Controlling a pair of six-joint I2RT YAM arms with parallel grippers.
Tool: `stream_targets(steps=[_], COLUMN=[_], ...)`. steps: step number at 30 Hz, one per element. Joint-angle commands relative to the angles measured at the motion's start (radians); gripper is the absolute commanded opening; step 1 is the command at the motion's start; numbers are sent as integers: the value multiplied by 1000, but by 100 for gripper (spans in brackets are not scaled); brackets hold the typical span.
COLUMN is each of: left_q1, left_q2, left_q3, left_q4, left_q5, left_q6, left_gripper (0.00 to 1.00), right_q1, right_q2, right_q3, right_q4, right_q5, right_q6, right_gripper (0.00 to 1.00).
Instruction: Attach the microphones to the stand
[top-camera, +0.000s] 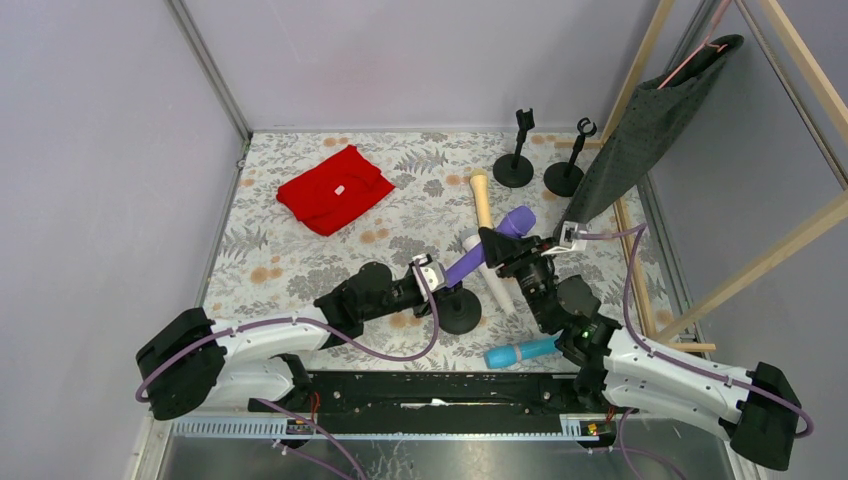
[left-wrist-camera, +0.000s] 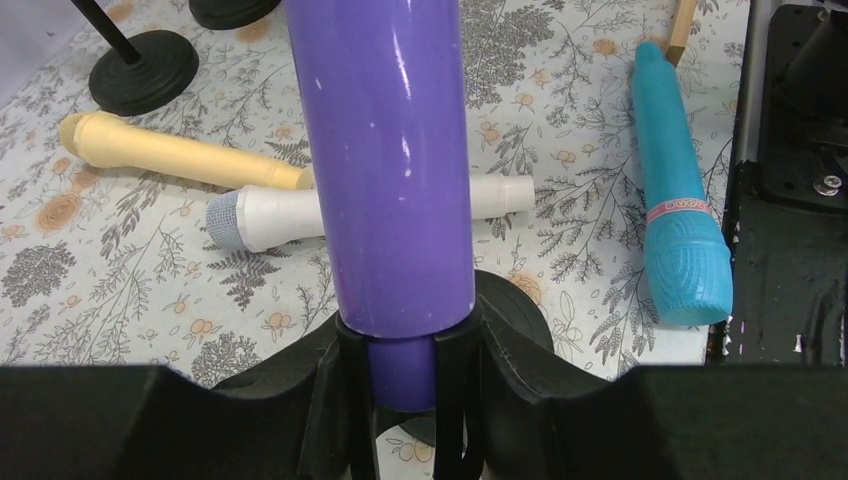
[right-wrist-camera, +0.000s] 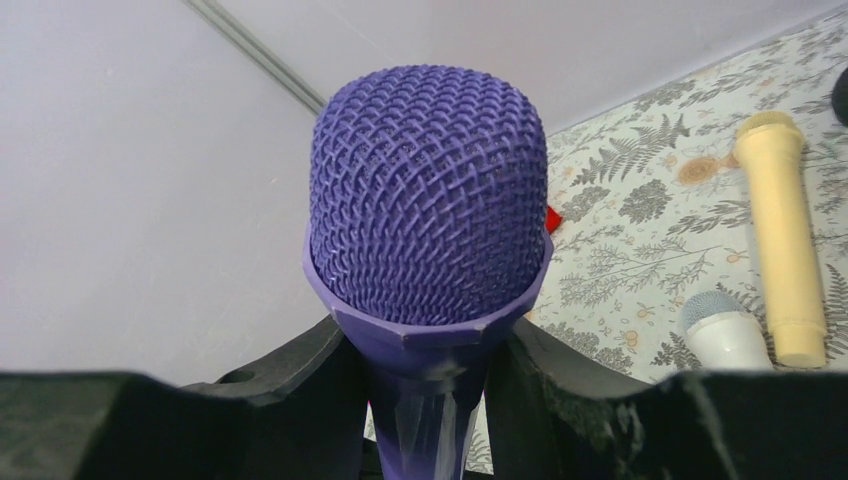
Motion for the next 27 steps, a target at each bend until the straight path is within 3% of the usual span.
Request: stream_targets(steps=[1,10,22,27], left_q1=[-5,-6,-3,3], left_q2=[18,12,5,5], left_q3=[16,11,-2,0], left_q4=[66,74,92,95], left_q5=[32,31,25,31], left_q6=[19,21,19,20], left_gripper=[37,35,36,36], right_q1=[146,219,260,312], right_q2=[83,168,241,299], right_q3=[-64,-20,48,58], right_q4=[-176,-217,-313,-331], right_q5=[28,125,87,158], right_q6=[-64,-153,-268,-291], right_gripper=[0,0,0,0])
